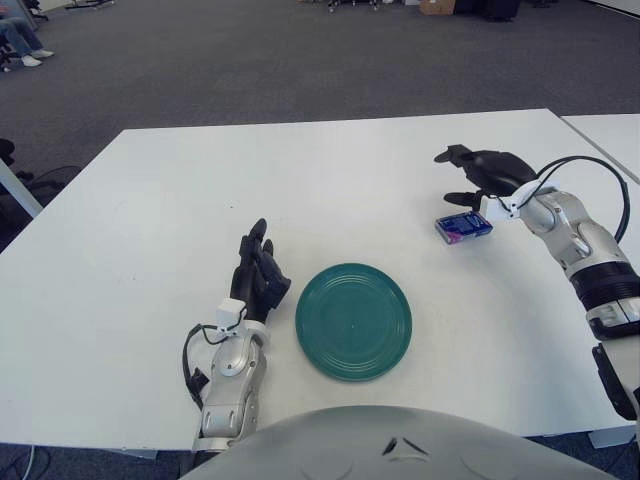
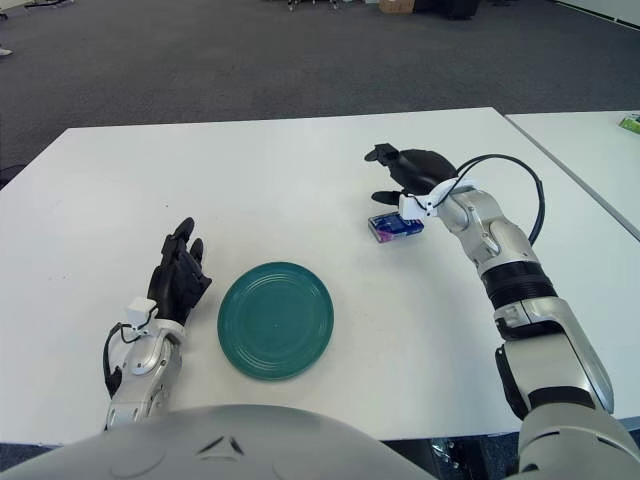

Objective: Put the gum into the plate.

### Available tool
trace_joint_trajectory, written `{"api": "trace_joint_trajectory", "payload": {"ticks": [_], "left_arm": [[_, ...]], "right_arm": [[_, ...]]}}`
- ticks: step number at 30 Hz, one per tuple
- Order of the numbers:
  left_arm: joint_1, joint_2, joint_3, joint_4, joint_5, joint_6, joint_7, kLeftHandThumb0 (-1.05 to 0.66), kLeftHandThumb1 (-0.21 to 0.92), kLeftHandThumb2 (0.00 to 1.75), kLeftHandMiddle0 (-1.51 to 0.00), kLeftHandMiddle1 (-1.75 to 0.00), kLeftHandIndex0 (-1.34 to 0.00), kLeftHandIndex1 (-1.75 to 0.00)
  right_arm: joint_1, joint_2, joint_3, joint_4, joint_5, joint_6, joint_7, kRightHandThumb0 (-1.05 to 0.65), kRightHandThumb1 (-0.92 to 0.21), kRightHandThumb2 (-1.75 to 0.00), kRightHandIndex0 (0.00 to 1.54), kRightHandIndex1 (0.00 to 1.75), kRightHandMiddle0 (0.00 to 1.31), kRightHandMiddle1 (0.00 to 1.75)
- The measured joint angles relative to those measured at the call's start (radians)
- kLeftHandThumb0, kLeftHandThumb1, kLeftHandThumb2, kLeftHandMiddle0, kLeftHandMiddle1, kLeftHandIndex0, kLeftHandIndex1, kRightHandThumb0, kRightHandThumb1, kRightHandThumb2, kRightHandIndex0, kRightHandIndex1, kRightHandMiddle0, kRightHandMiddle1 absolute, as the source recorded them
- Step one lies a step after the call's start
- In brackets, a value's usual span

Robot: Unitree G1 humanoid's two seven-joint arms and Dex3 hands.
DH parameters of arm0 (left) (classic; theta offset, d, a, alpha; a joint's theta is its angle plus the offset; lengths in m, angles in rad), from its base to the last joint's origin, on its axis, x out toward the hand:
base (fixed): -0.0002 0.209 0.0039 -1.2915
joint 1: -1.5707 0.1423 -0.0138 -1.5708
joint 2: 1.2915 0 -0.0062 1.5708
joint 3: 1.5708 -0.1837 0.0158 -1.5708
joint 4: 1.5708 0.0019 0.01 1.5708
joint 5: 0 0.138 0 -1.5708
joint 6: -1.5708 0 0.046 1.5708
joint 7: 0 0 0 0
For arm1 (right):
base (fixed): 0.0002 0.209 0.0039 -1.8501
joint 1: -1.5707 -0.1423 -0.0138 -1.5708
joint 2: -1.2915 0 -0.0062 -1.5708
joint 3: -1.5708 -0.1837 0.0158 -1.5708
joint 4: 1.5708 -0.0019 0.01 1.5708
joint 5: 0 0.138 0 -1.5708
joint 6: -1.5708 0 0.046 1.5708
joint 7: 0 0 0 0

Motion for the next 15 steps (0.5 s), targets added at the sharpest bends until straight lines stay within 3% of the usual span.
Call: {"api": "trace_joint_trajectory", "payload": {"ticks": [15], "left_arm": [[0.000,0.000,0.009,-0.005,-0.018,0.023,-0.016,-0.92,0.92,1.05,-0.21,0.00,0.00,-0.39]], "right_arm": [[-0.005,-0.059,0.047,0.079,0.007,-0.085,0.059,-0.91,-0.92,-0.58,0.31,0.01,0.00,0.55]]}}
